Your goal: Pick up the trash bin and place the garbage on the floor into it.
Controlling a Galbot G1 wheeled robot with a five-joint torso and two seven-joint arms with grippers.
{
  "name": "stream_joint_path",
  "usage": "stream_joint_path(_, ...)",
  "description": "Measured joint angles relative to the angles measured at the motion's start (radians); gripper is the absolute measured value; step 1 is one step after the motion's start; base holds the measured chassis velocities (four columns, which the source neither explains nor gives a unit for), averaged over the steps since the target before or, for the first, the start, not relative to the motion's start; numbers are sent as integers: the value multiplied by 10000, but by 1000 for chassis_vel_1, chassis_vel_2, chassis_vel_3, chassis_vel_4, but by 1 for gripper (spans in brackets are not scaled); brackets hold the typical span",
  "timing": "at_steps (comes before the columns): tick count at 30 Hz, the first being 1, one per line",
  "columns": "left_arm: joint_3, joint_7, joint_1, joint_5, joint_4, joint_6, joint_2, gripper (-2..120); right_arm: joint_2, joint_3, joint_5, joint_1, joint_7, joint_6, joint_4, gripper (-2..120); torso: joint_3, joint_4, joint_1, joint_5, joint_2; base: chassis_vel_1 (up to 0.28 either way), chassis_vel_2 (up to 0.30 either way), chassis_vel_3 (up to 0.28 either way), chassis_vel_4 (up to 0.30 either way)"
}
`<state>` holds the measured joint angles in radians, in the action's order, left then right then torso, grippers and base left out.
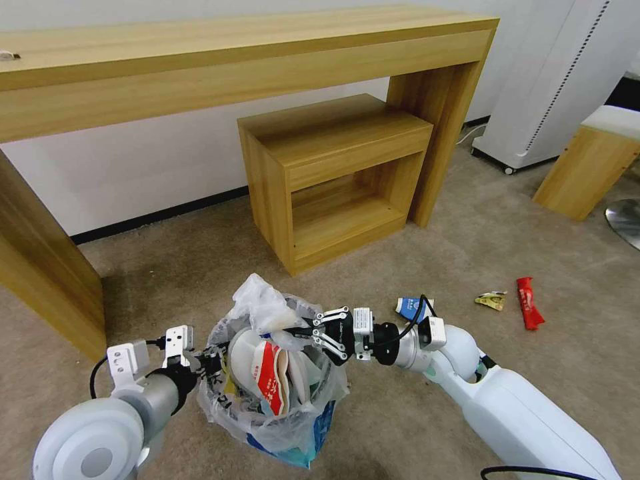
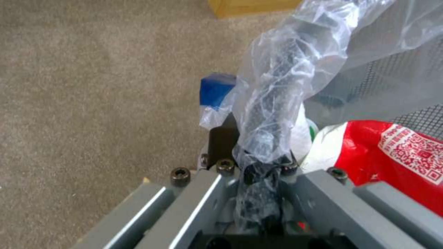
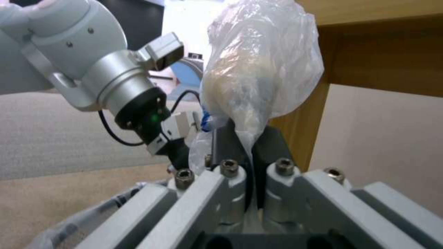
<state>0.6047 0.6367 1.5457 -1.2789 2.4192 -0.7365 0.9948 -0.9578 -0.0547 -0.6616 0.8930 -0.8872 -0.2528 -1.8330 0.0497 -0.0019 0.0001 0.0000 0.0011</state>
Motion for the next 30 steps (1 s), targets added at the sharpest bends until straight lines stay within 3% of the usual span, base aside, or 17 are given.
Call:
stream_joint_path(24, 89, -20, -23, -248, 129, 1, -24, 1, 171, 656, -64, 199, 31, 96, 101, 93, 0, 0, -1, 0, 0, 0, 0, 0, 0)
stream_joint_path(30, 199, -33, -28, -250, 99, 5, -28, 1, 262, 975, -199, 347, 116, 91, 30, 100, 0, 0, 0, 0, 0, 0, 0, 0, 0)
